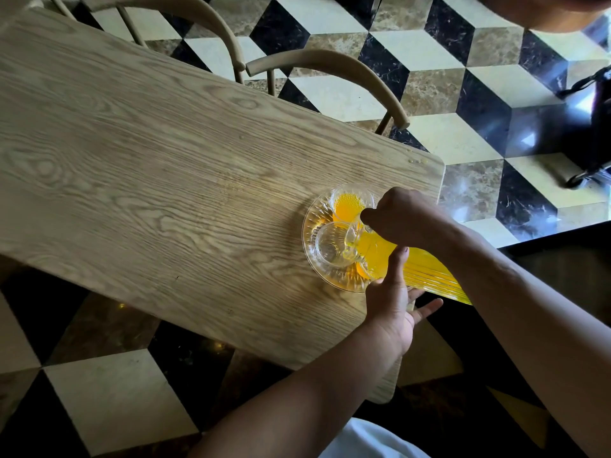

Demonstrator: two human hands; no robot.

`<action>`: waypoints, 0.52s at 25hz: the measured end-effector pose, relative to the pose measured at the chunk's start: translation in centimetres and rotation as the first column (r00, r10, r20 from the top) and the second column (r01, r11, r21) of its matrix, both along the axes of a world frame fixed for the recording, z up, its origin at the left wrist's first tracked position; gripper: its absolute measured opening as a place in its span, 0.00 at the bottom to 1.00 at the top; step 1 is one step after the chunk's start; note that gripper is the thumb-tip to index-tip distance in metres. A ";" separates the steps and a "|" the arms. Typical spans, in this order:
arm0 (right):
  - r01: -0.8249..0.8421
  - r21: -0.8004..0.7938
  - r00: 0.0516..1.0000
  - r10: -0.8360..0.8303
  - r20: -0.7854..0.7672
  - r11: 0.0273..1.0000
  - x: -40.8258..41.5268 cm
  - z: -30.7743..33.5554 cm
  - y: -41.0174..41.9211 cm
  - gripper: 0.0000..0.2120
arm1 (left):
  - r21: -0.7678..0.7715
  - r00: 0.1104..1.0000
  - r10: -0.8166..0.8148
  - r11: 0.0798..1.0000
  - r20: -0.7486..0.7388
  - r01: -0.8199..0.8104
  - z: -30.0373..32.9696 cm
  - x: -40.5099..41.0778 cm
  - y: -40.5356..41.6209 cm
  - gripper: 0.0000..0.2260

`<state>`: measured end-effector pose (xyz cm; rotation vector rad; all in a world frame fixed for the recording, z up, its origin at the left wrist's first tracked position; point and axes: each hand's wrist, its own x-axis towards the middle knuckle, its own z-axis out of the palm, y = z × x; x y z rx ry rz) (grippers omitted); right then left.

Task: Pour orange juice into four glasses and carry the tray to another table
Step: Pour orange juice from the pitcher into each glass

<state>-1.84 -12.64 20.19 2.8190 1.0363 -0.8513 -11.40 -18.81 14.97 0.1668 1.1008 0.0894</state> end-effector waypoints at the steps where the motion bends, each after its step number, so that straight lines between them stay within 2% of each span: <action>1: -0.006 -0.003 1.000 0.006 -0.003 1.000 0.0 -0.1 0.1 0.20 | -0.005 1.000 0.001 1.000 0.000 -0.001 -0.1 -0.1 0.0 0.56; 13: -0.010 -0.040 1.000 0.010 -0.009 0.999 -0.3 -0.1 0.5 0.19 | -0.030 1.000 0.009 1.000 -0.006 -0.009 0.5 -0.2 0.0 0.61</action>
